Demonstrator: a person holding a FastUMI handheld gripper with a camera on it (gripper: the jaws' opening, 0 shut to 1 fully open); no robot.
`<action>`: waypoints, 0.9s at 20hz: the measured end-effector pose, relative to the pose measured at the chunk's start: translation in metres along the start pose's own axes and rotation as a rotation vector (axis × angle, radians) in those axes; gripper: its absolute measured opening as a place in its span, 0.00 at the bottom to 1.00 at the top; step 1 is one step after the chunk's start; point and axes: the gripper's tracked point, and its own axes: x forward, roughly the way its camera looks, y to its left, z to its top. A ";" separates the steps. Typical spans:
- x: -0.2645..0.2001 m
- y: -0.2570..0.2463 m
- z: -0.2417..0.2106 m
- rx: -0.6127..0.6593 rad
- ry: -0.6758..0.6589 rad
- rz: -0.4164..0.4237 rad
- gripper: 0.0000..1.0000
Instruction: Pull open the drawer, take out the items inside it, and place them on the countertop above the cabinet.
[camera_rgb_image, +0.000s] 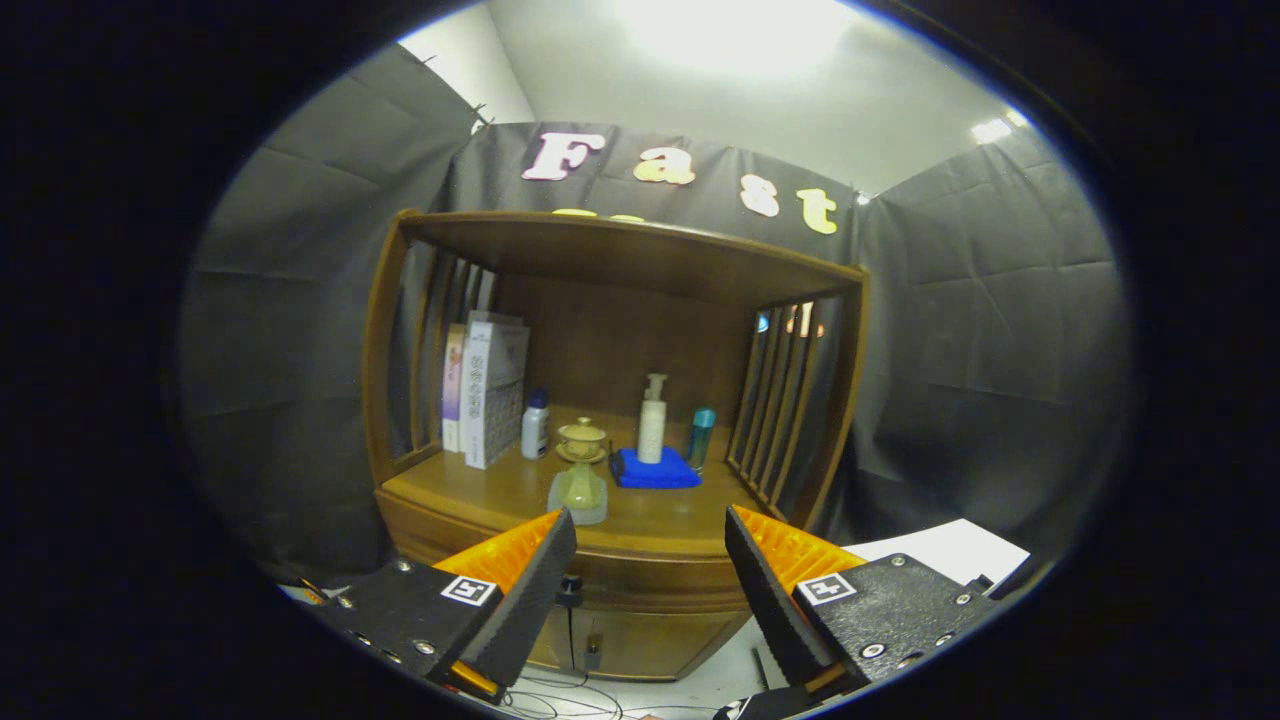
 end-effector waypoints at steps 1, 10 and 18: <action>0.000 0.002 0.002 0.005 -0.006 0.005 0.93; -0.003 0.015 -0.002 0.043 -0.004 0.021 0.93; 0.001 0.041 -0.017 0.012 0.029 0.072 0.94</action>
